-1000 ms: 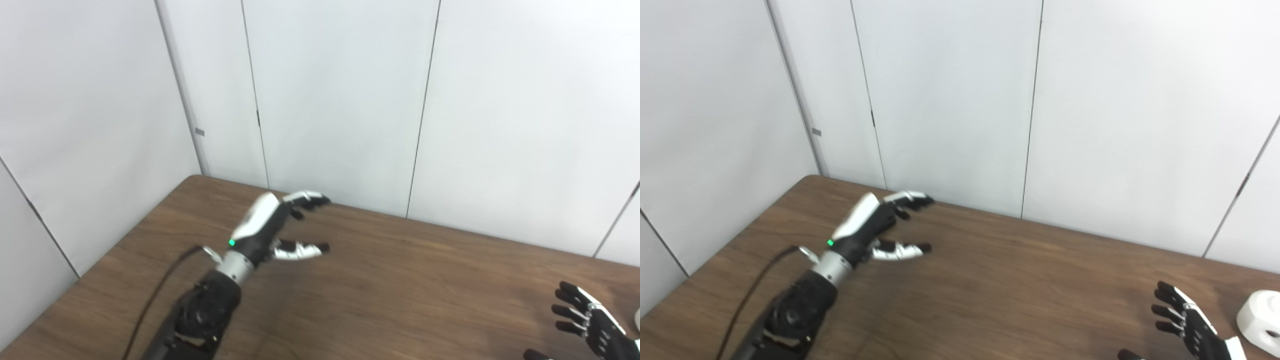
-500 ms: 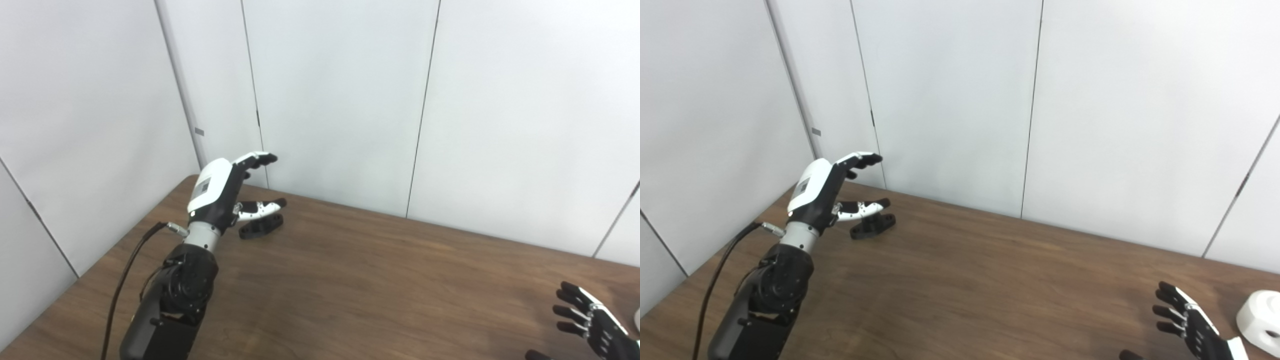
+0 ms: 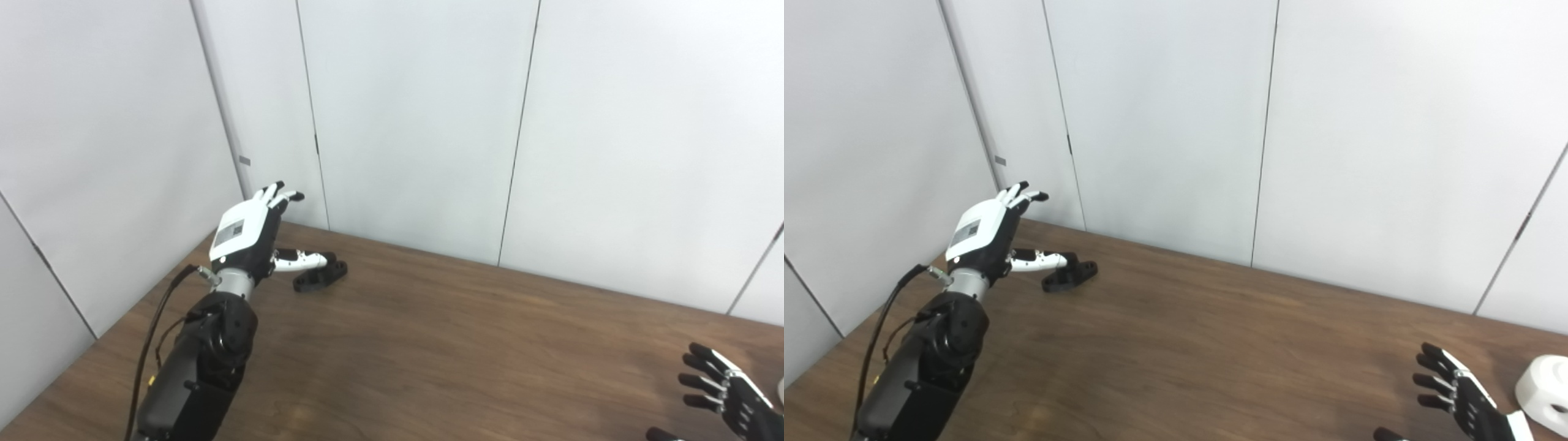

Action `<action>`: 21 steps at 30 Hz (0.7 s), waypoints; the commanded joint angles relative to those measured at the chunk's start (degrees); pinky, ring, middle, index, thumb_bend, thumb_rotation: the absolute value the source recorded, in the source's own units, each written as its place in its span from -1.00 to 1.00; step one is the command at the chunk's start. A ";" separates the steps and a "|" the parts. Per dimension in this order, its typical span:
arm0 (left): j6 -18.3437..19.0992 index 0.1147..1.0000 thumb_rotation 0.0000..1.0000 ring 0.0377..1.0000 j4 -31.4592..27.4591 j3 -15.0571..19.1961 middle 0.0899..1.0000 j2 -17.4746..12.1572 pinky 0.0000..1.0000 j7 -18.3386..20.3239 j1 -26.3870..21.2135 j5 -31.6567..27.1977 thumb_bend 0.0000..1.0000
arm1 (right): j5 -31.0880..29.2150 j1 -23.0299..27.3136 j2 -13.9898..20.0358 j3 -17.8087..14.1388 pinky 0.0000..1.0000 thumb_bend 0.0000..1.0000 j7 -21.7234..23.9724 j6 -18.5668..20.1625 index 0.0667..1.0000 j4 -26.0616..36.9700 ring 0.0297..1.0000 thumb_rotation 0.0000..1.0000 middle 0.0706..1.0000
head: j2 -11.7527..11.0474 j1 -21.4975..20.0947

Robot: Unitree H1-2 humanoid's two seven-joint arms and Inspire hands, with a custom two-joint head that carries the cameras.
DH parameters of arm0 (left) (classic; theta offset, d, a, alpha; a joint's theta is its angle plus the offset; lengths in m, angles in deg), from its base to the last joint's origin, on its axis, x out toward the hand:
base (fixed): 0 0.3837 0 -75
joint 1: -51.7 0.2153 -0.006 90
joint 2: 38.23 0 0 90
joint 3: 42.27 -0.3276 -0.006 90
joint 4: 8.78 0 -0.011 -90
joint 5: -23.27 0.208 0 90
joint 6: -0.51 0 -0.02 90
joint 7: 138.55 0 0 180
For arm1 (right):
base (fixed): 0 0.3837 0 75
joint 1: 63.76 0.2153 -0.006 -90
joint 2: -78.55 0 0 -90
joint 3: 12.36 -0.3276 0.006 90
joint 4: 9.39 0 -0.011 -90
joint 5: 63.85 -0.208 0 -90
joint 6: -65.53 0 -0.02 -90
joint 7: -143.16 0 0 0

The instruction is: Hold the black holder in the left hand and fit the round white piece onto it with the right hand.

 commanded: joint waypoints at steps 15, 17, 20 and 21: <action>3.39 0.81 0.16 1.00 7.99 -3.97 1.00 -4.15 1.00 2.04 -3.21 0.83 1.00 | -0.19 1.95 1.25 -1.09 0.34 0.22 0.72 0.09 0.65 3.24 0.50 -1.00 0.62 | 0.63 -0.59; 3.47 0.80 0.12 1.00 9.29 -4.53 1.00 -4.19 1.00 1.85 -3.45 0.99 1.00 | 0.06 1.94 1.38 -1.08 0.33 0.22 0.71 0.45 0.63 3.61 0.49 -1.00 0.61 | 0.65 -0.69; 3.34 0.80 0.10 1.00 11.69 -5.57 1.00 -4.38 1.00 1.09 -3.83 1.52 1.00 | 0.32 1.90 1.55 -1.09 0.32 0.22 0.75 1.30 0.62 4.28 0.49 -1.00 0.60 | 0.70 -0.87; 3.40 0.80 0.14 1.00 12.36 -5.98 1.00 -4.46 1.00 0.71 -3.91 2.01 1.00 | 0.35 1.89 1.55 -1.12 0.32 0.22 0.72 1.54 0.62 4.42 0.49 -1.00 0.60 | 0.70 -0.87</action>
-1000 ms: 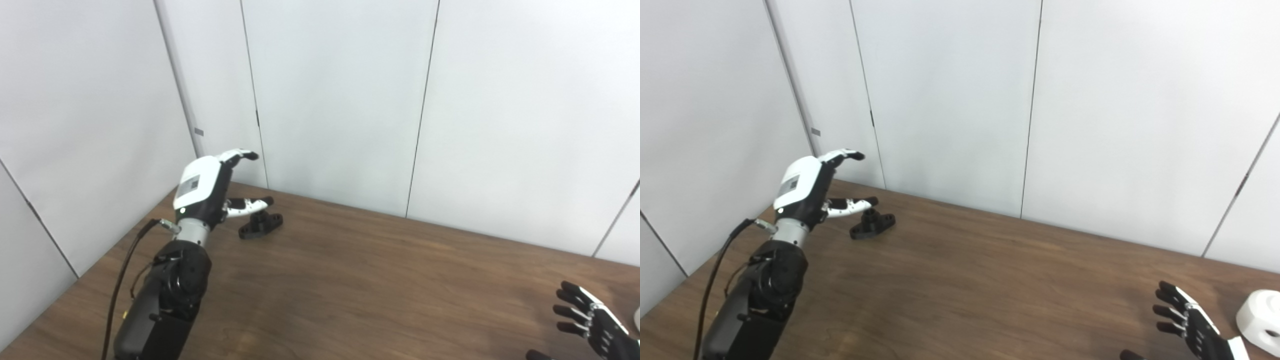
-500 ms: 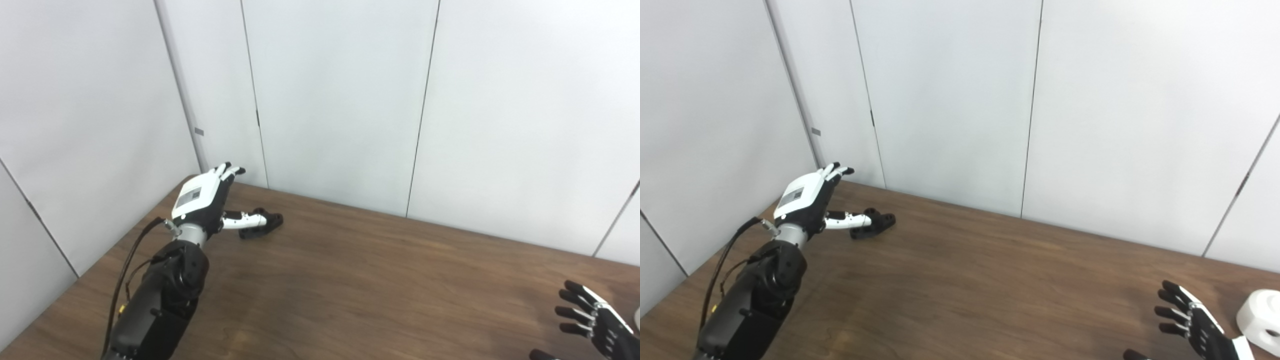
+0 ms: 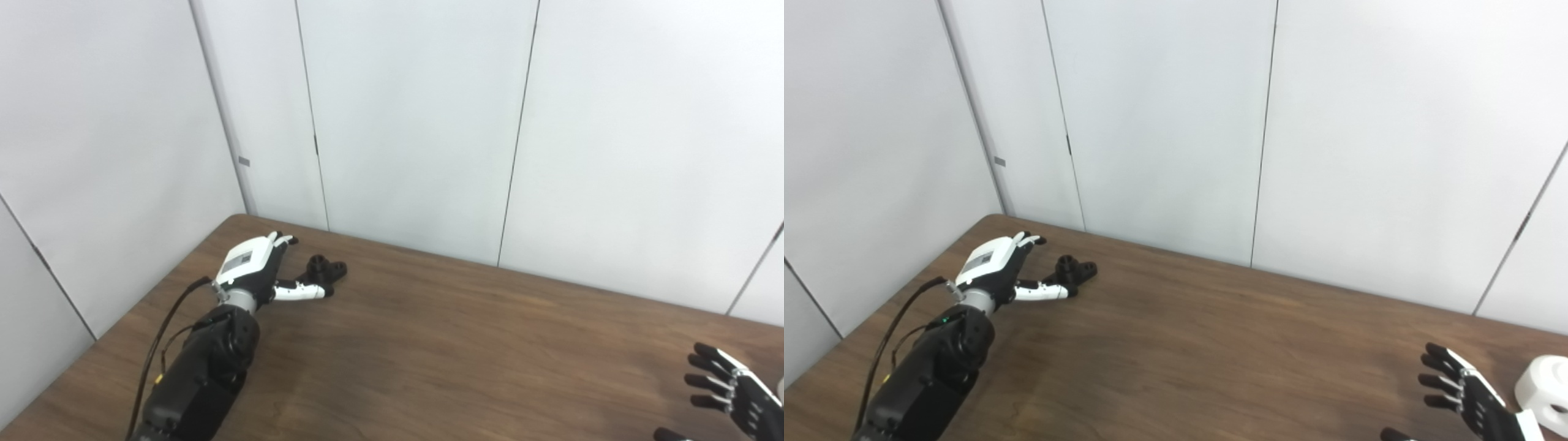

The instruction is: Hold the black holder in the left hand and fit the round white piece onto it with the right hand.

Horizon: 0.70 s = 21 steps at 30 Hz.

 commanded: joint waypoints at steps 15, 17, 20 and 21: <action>0.14 0.76 0.14 1.00 8.07 -1.61 1.00 0.12 0.94 -11.10 -3.55 3.17 1.00 | 1.07 1.44 0.47 -0.48 0.34 0.23 -0.57 0.07 0.63 3.06 0.49 -1.00 0.61 | 0.31 -0.32; 0.15 0.76 0.11 1.00 8.44 -1.58 1.00 0.40 0.95 -11.27 -3.64 2.71 0.99 | 0.98 1.23 0.36 -0.45 0.34 0.23 -0.52 0.17 0.63 3.33 0.50 -1.00 0.61 | 0.41 -0.51; 0.12 0.71 0.06 1.00 9.53 -1.18 1.00 1.22 0.96 -12.33 -4.06 1.89 0.93 | 1.07 0.97 0.21 -0.41 0.36 0.22 -0.57 0.39 0.64 3.52 0.51 -1.00 0.62 | 0.47 -0.67; 0.05 0.68 0.05 1.00 9.91 -0.70 1.00 1.70 0.97 -12.84 -4.28 0.98 0.92 | 1.01 0.89 0.17 -0.41 0.36 0.22 -0.60 0.28 0.64 3.46 0.51 -1.00 0.62 | 0.47 -0.67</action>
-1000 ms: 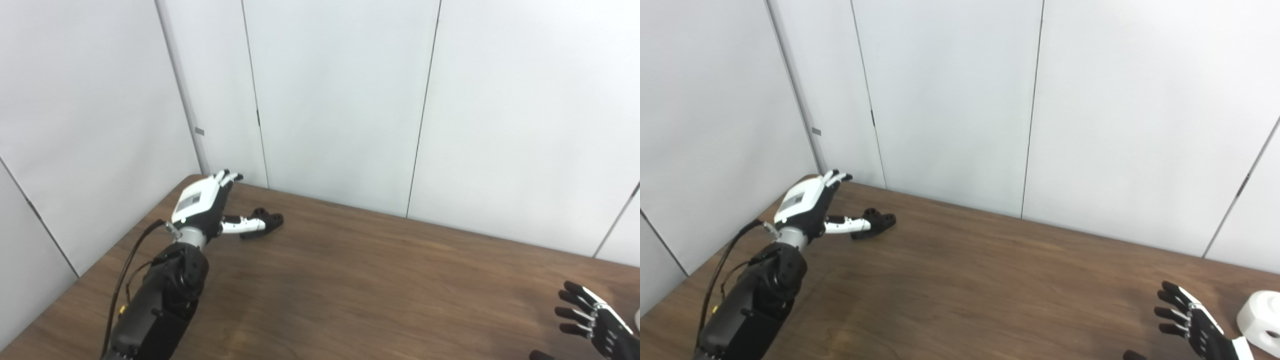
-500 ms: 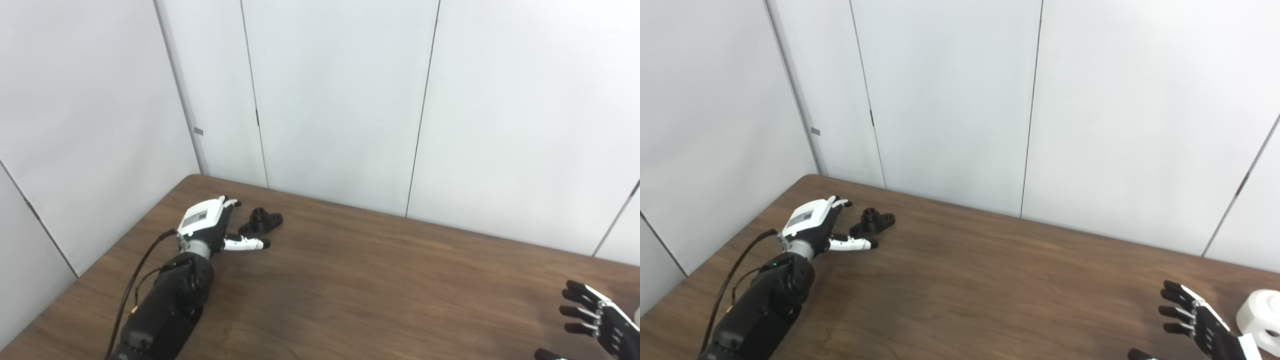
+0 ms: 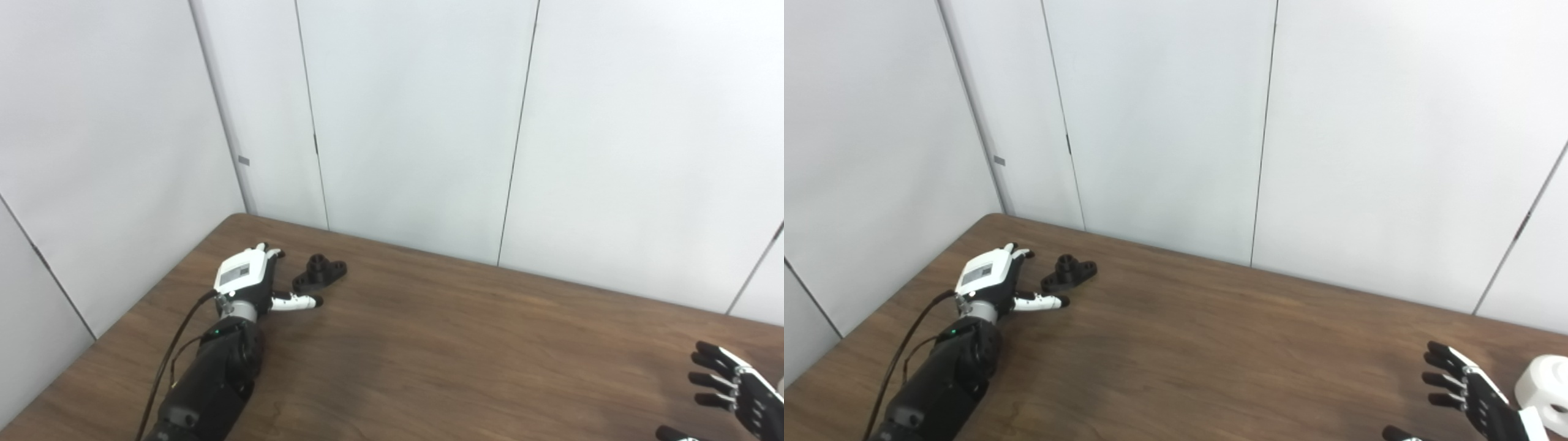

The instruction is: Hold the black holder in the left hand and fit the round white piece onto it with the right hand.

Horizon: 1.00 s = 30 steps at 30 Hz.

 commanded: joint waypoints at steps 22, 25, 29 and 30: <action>-3.06 0.50 -0.14 1.00 7.79 3.46 1.00 3.72 0.99 -8.75 -4.99 -9.91 0.82 | 0.00 -0.41 0.58 -0.89 0.30 0.22 -0.28 0.04 0.63 4.71 0.49 -1.00 0.62 | 1.21 -0.99; -3.51 0.51 -0.15 1.00 9.43 3.14 1.00 3.72 1.00 -9.87 -5.35 -10.10 0.82 | -0.11 -0.62 0.62 -1.06 0.29 0.22 -0.22 0.61 0.63 5.26 0.48 -1.00 0.61 | 1.34 -1.05; -3.86 0.52 -0.18 1.00 10.69 2.85 1.00 3.62 1.00 -10.56 -5.59 -10.69 0.79 | -0.32 -0.72 0.69 -1.20 0.28 0.23 -0.15 0.84 0.64 5.41 0.47 -1.00 0.62 | 1.48 -1.18; -3.91 0.52 -0.19 1.00 10.84 2.78 1.00 3.59 1.00 -10.67 -5.62 -10.88 0.79 | -0.37 -0.77 0.71 -1.22 0.28 0.23 -0.12 0.96 0.64 5.53 0.48 -1.00 0.62 | 1.56 -1.22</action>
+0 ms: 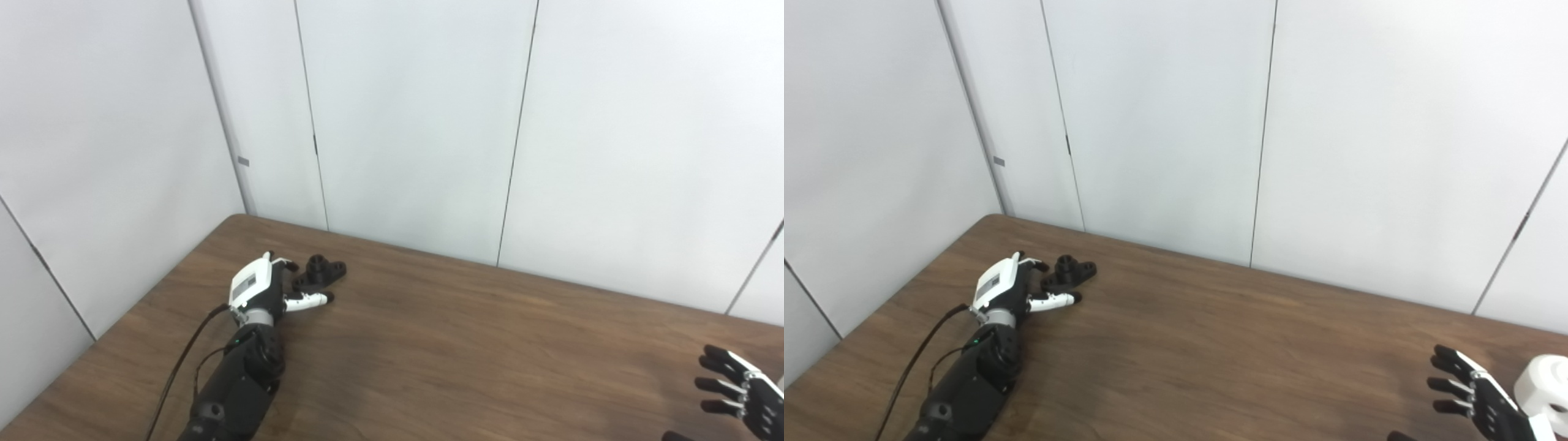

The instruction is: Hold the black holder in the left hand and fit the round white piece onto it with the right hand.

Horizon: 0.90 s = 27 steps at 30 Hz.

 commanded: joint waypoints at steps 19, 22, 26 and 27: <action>-1.61 0.49 -0.23 1.00 1.53 -1.95 1.00 -0.89 0.97 -0.79 -2.09 -1.67 0.78 | 0.03 0.54 0.64 -0.75 0.30 0.23 -0.35 1.00 0.65 3.54 0.50 -1.00 0.63 | 1.09 -0.59; -1.62 0.49 -0.28 1.00 1.55 -2.39 1.00 -0.76 0.96 -0.11 -2.10 -2.06 0.74 | 0.32 0.54 0.75 -0.73 0.30 0.23 -0.37 0.95 0.65 3.49 0.48 -1.00 0.63 | 1.29 -0.72; -1.35 0.47 -0.37 1.00 1.03 -2.75 1.00 -0.41 0.94 0.42 -2.00 -2.52 0.71 | 0.33 0.56 0.84 -0.76 0.30 0.23 -0.30 1.05 0.65 3.65 0.49 -1.00 0.62 | 1.47 -0.78; -1.33 0.47 -0.38 1.00 0.89 -2.78 1.00 -0.26 0.94 0.59 -1.98 -2.73 0.71 | 0.18 0.59 0.83 -0.82 0.31 0.22 -0.28 1.23 0.65 3.66 0.50 -1.00 0.62 | 1.66 -0.80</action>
